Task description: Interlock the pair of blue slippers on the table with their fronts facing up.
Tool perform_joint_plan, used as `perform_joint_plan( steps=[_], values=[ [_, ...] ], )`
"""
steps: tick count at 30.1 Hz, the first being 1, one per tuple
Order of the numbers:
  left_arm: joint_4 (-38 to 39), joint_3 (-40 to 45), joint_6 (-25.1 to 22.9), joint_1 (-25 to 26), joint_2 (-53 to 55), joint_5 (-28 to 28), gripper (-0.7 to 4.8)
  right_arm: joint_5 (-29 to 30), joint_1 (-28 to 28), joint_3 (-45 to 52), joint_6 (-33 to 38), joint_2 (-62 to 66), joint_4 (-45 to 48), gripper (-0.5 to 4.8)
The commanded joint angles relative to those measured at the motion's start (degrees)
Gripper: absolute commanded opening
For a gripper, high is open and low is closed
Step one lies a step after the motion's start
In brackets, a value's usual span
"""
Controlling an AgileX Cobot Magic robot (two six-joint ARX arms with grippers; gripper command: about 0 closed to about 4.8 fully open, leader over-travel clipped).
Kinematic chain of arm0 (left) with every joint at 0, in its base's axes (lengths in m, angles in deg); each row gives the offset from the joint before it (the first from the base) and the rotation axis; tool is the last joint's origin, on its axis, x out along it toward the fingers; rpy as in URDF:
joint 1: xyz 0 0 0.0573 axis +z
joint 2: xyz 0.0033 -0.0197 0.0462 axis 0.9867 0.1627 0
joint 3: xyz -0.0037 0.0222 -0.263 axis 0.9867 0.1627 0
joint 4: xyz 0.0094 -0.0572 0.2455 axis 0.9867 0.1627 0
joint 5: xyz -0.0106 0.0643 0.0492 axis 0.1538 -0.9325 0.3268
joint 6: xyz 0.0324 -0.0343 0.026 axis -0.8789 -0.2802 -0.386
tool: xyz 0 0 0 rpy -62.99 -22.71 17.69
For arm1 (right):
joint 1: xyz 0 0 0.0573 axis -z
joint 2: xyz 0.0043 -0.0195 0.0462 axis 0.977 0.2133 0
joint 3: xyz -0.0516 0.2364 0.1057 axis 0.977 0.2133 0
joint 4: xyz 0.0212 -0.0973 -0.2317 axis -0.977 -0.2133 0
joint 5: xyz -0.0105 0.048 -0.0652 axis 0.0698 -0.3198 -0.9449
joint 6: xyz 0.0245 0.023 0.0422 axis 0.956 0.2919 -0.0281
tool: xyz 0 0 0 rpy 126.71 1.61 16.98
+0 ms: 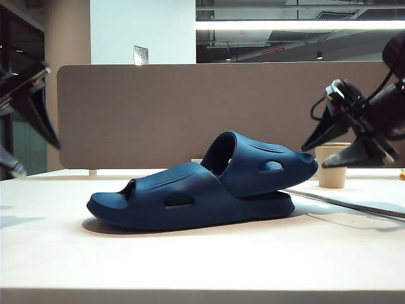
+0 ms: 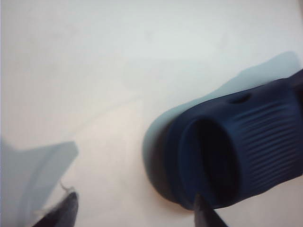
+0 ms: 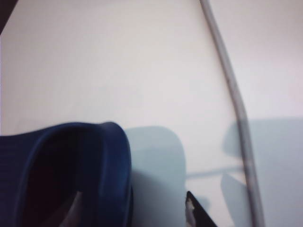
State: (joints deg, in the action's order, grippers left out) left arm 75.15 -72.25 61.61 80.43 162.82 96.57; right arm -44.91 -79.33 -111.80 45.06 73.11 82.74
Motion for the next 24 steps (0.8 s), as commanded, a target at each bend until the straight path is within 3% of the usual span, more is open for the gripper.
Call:
perform_joint_plan(
  steps=[1,8,17,24],
  values=[
    [-1.57,-0.33,0.57,-0.09,-0.61,1.97,3.14,-0.42,-0.04,-0.2,-0.42,-1.22,0.98,2.75],
    [-1.86,-0.33,1.14,-0.09,-1.53,7.63,3.14,1.01,-0.07,-0.11,-0.52,-1.79,0.66,2.75],
    [-10.97,-0.33,3.21,-0.07,-13.44,4.87,3.04,-1.86,-0.11,-0.13,-1.86,-12.0,0.96,2.74],
    [-14.91,-0.33,4.33,-0.09,-25.0,3.65,2.35,-5.05,-0.24,0.79,-1.03,-24.96,-2.12,2.74]
  ],
)
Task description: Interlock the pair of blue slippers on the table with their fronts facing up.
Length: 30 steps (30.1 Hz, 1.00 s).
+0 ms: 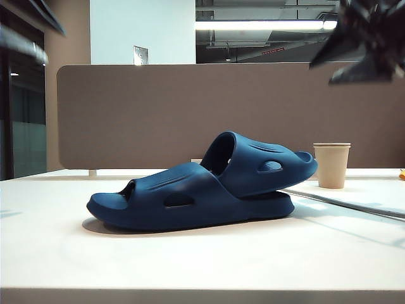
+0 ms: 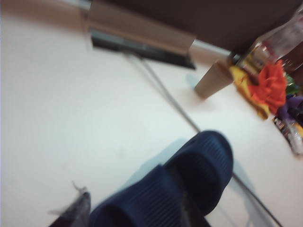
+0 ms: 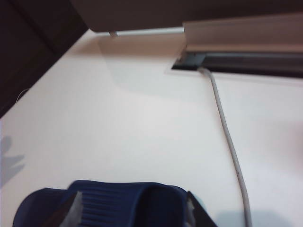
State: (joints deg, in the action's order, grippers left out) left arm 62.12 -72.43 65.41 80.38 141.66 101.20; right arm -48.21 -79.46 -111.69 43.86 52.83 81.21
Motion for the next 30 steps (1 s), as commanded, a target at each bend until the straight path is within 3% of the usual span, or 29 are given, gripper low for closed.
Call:
perform_joint_plan(
  steps=[1,17,23,30],
  values=[
    [-2.08,-0.15,0.9,-0.02,-5.42,-1.09,2.35,-2.38,-0.11,1.09,0.2,-6.69,-0.66,2.74],
    [0.31,-0.07,4.87,-0.09,-25.4,-4.7,1.73,-16.37,-0.09,2.54,-2.19,-30.47,-18.27,2.64],
    [6.58,-0.02,2.99,-0.55,-30.36,-7.93,1.73,-16.39,-0.11,7.91,-1.77,-40.57,-20.63,2.61],
    [7.52,4.37,1.14,-6.16,-37.24,-13.38,1.72,-16.39,-0.11,15.65,-1.7,-53.31,-22.05,2.61]
  ],
)
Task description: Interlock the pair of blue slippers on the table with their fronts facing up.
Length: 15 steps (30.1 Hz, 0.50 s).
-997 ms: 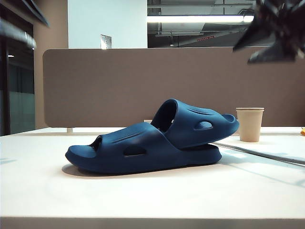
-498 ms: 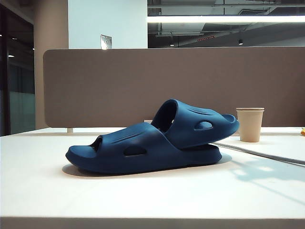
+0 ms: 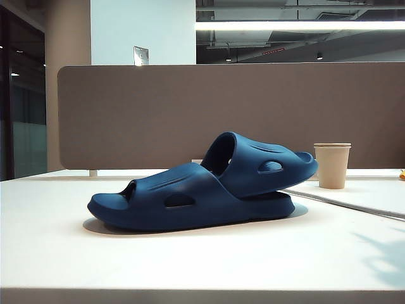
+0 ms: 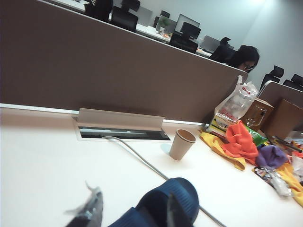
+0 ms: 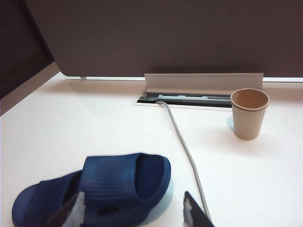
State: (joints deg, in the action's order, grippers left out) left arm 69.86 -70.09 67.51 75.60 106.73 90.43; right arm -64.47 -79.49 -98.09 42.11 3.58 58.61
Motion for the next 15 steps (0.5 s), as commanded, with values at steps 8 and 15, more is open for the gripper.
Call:
perform_joint_plan(
  steps=[8,15],
  values=[
    [0.09,9.29,-0.98,-1.81,-11.39,-2.86,1.42,-0.11,-0.07,7.28,-0.17,-14.78,0.35,2.61],
    [3.45,13.2,-1.11,-1.81,-14.53,-2.71,1.43,-0.13,-0.07,7.65,-0.2,-18.03,-2.86,2.61]
  ],
)
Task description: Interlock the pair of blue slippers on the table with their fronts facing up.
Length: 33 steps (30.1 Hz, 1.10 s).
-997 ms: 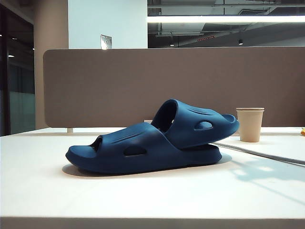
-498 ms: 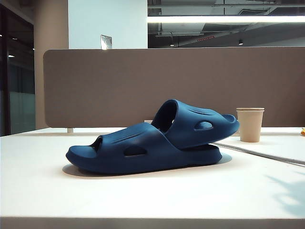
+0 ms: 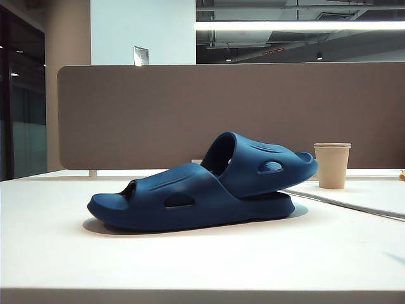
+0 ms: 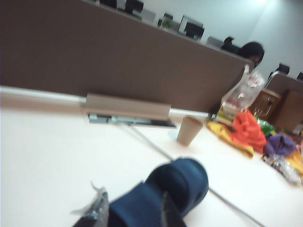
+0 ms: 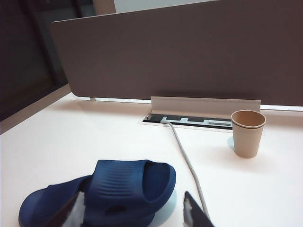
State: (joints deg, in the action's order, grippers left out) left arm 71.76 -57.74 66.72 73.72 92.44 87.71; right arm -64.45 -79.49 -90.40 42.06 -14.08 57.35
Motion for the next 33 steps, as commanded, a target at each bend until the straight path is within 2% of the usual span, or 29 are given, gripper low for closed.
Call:
perform_joint_plan(
  steps=[1,7,13,17,22,23,26,27,33],
  values=[
    [2.12,1.16,-0.35,0.07,-0.24,0.0,1.43,-0.15,-0.07,-0.04,-0.13,-0.37,-2.25,2.61],
    [2.6,3.19,-0.55,0.07,-0.24,-0.31,1.43,-0.13,-0.07,0.37,-0.13,-0.35,-5.88,2.61],
    [2.62,6.01,-0.5,0.07,-0.2,-4.57,1.43,-0.15,-0.09,3.56,-0.13,-0.37,-5.97,2.61],
    [2.62,8.17,-0.5,0.07,-0.2,-7.1,1.43,-0.17,-0.07,4.24,-0.22,-0.37,-10.27,2.61],
    [4.55,10.21,-0.17,-0.11,-0.2,-7.28,1.42,-3.63,0.02,4.33,-0.35,-0.37,-10.45,2.59],
    [4.52,10.38,-0.24,-0.11,-0.2,-7.28,1.42,-4.5,0.02,4.35,-0.35,-0.37,-10.1,2.46],
    [4.5,10.4,-0.76,-0.11,-0.2,-7.67,1.42,-7.08,0.02,4.37,-0.37,-0.37,-9.81,1.32],
    [4.5,10.4,-0.76,-0.11,-0.2,-7.78,1.42,-7.72,0.02,4.46,-0.37,-0.37,-9.51,1.09],
    [3.89,11.17,0.17,-0.11,-0.2,-8.81,1.42,-8.07,0.0,7.5,-0.33,-0.37,-4.35,1.01]
  ],
)
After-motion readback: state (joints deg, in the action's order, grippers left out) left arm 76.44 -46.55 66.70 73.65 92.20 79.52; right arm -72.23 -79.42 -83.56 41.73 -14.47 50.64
